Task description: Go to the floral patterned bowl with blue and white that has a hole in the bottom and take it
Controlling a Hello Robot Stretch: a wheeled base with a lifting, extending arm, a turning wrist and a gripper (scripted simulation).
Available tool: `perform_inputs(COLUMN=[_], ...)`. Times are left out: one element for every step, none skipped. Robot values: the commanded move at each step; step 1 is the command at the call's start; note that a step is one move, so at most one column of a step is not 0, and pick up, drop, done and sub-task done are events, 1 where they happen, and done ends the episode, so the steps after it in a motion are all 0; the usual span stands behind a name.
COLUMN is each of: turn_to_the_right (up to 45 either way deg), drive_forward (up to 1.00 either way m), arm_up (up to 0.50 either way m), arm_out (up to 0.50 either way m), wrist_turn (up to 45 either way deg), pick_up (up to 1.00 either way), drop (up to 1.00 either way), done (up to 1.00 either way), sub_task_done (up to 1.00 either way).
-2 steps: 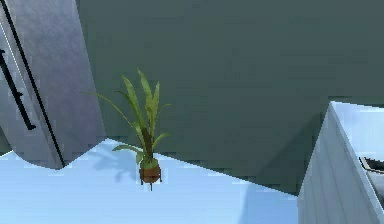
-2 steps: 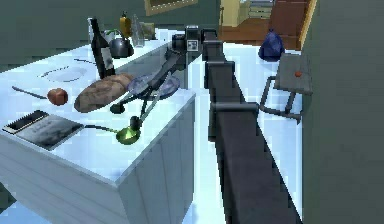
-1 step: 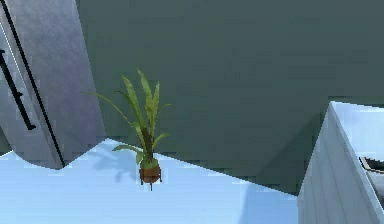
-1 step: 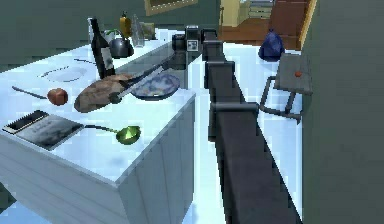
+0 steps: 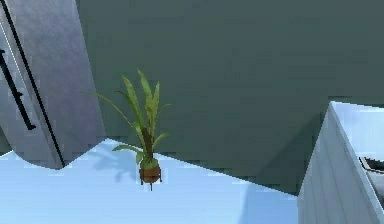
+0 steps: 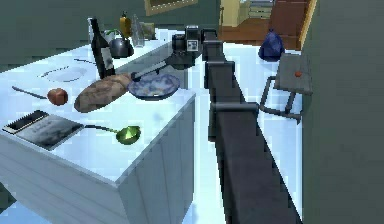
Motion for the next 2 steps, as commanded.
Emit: perform_inputs(turn_to_the_right=[0.0, 0.0], drive_forward=[0.00, 0.00], arm_up=[0.00, -0.08], arm_out=[0.00, 0.00], wrist_turn=[3.0, 0.0], pick_up=[0.00, 0.00], drop=[0.00, 0.00], done=[0.00, 0.00], sub_task_done=[0.00, 0.00])
